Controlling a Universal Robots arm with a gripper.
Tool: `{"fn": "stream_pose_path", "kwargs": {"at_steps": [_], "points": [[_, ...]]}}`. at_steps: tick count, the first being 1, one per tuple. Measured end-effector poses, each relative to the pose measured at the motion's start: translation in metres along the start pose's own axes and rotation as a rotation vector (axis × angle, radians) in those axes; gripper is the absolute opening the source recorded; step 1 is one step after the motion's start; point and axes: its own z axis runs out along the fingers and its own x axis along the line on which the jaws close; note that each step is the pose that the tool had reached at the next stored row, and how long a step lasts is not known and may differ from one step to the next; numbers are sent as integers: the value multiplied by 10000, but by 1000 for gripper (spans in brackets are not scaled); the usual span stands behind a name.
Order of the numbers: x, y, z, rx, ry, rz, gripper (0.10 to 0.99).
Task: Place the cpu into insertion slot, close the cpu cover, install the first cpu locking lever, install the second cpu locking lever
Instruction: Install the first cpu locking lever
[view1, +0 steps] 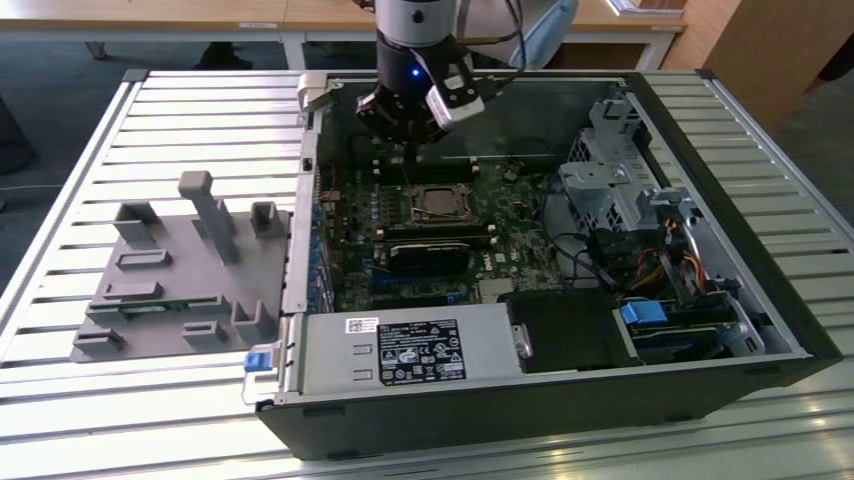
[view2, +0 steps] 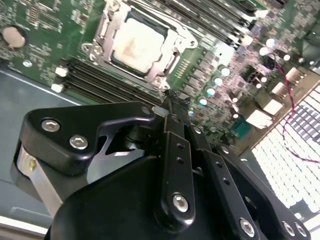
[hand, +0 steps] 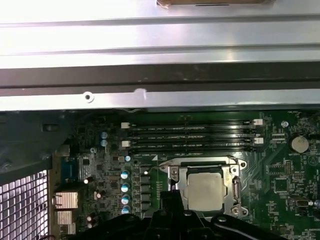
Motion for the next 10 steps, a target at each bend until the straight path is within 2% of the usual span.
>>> {"fn": "stream_pose_path", "kwargs": {"at_steps": [10], "points": [[206,-12,35,-1,-14,-22,106]]}}
